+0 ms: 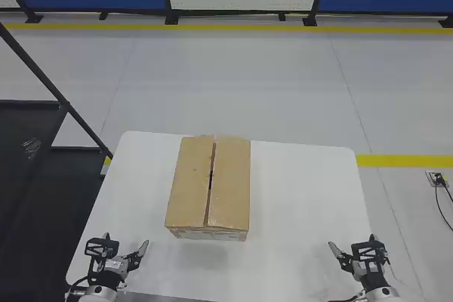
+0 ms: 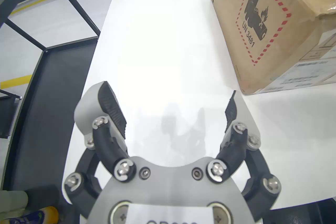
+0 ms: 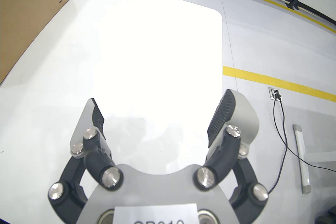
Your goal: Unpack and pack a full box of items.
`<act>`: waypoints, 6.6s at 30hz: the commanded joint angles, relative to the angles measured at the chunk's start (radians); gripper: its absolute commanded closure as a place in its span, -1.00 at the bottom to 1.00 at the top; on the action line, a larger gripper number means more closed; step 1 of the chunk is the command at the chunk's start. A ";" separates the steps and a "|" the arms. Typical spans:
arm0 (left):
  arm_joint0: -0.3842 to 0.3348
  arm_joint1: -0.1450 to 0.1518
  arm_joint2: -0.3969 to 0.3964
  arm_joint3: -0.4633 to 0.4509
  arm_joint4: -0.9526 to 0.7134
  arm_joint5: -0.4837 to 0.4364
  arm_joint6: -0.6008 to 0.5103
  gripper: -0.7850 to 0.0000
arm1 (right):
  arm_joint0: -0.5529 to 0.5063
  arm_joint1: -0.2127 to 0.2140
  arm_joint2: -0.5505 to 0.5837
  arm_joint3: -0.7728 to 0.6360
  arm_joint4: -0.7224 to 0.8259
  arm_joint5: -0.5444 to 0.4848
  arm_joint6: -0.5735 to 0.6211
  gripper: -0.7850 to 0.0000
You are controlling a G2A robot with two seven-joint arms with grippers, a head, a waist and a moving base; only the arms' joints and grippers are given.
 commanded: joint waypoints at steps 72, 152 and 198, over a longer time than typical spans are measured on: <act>-0.284 -0.055 0.111 0.130 -0.394 0.011 0.084 -1.00 | 0.234 -0.069 -0.206 -0.032 0.281 0.141 -0.157 -1.00; -0.381 -0.105 0.386 0.212 -0.098 -0.091 -0.010 -1.00 | 0.114 -0.093 -0.152 -0.046 0.187 -0.021 -0.278 -1.00; -0.387 -0.110 0.281 0.170 -0.169 -0.152 0.036 -1.00 | 0.043 -0.108 -0.120 -0.100 0.157 0.000 -0.285 -1.00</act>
